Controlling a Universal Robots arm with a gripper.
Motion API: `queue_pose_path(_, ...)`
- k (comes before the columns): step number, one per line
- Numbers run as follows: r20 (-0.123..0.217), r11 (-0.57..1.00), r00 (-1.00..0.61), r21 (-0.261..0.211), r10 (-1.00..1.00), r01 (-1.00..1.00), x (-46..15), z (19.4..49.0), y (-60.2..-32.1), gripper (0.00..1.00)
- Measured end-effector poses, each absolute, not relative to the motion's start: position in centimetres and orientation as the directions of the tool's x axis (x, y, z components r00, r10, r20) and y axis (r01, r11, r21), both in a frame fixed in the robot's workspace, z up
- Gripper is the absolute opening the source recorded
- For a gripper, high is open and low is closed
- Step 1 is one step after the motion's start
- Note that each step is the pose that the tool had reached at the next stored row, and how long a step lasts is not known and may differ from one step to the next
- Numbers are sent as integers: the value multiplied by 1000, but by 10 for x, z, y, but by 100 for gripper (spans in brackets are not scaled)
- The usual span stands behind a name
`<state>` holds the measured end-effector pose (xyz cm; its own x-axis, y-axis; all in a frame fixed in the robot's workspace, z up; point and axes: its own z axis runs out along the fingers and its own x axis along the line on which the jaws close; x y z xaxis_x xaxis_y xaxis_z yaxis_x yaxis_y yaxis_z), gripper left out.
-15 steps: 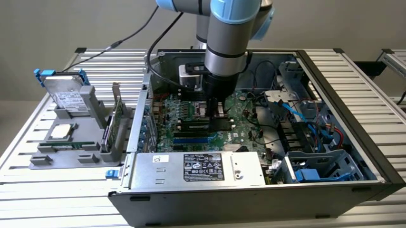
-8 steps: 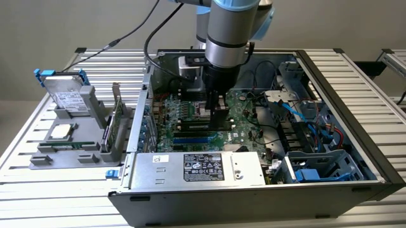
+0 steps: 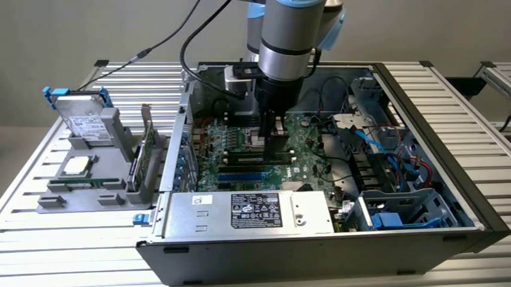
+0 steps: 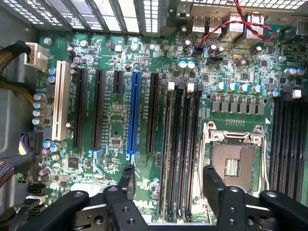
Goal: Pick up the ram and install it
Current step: 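Insert the ram into the slot, then press down the ram until it locks into place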
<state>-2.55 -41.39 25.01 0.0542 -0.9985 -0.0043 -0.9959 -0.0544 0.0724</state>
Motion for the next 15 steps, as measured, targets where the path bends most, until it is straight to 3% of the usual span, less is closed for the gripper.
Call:
queue_pose_path(2,-4,-54,54,72,-999,-996,-26,250,-414,55)
queue_pose_path(3,-4,-54,54,72,-999,-996,-26,250,-414,55)
queue_pose_path(8,-4,-54,54,72,-999,-996,-26,250,-414,30)
queue_pose_path(9,-4,-54,54,72,-999,-996,-26,250,-414,30)
queue_pose_path(12,-4,-54,54,72,-999,-996,-26,250,-414,13)
queue_pose_path(15,-4,-54,54,72,-999,-996,-26,250,-414,10)
